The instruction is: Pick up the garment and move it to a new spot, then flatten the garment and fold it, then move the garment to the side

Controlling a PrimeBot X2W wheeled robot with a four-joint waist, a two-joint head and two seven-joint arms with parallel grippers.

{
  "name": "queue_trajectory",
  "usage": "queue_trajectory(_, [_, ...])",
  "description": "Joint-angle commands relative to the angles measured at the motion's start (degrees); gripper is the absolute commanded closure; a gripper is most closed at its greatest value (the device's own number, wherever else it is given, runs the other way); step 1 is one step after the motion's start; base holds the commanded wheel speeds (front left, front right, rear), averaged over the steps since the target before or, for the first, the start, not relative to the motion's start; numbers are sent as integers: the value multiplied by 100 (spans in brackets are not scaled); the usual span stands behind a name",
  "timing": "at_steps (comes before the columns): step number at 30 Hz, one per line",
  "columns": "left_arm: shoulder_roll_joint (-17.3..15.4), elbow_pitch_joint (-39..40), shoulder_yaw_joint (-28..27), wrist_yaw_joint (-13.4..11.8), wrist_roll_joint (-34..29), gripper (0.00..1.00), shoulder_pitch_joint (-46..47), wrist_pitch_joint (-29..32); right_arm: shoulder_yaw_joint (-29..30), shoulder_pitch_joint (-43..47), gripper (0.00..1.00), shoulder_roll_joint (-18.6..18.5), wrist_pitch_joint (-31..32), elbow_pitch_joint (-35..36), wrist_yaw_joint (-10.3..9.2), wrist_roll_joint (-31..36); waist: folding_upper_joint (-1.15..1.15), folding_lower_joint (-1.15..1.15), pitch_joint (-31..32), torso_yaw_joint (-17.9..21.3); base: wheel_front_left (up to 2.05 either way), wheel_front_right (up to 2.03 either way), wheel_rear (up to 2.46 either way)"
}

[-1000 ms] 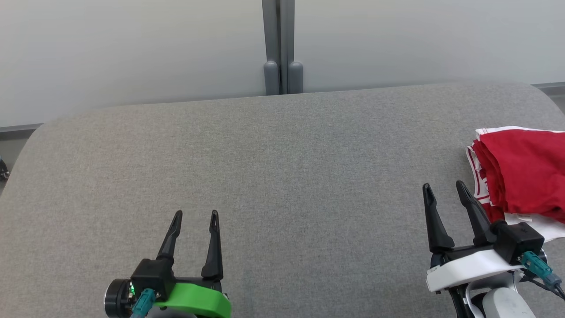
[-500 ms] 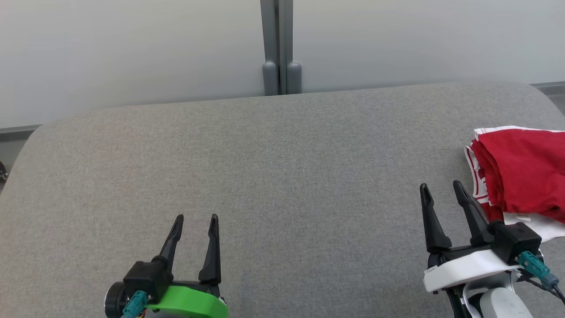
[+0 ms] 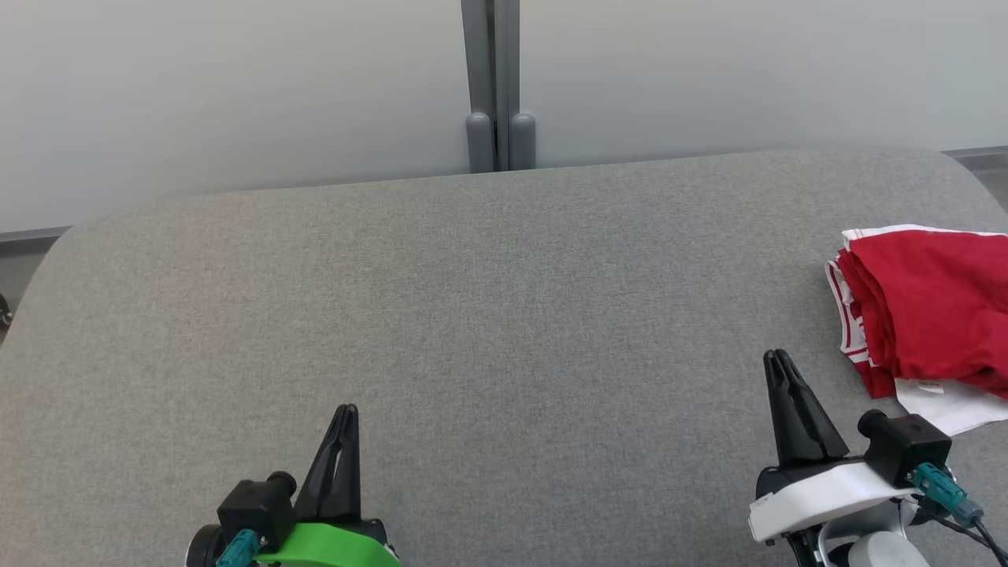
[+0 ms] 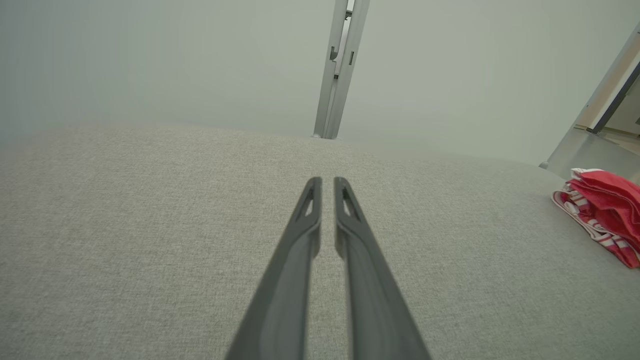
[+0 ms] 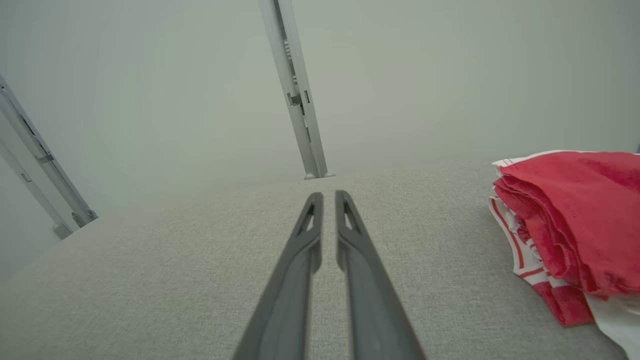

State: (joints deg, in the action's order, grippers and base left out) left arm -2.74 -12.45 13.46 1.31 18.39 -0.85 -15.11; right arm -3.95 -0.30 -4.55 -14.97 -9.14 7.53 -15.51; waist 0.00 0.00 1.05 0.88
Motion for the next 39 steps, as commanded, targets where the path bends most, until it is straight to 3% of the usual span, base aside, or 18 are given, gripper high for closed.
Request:
queue_trajectory(1, [-4, 64, -29, 12, 189, 100, 15, 32, 18, -43, 100, -6, 36, 45, 0, -187, 0, 0, -2, -1, 0, 0, 0])
queue_trajectory(20, [-105, -9, -396, 164, 2061, 100, 212, 462, 220, -196, 100, -11, 512, -83, -1, -2073, 0, 0, -20, -15, 0, 0, 0])
queue_trajectory(39, [-153, -38, -726, 289, 3534, 100, 360, 832, 399, -313, 100, 6, 909, -182, -2, -3572, 0, 0, -39, -28, 0, 0, 0])
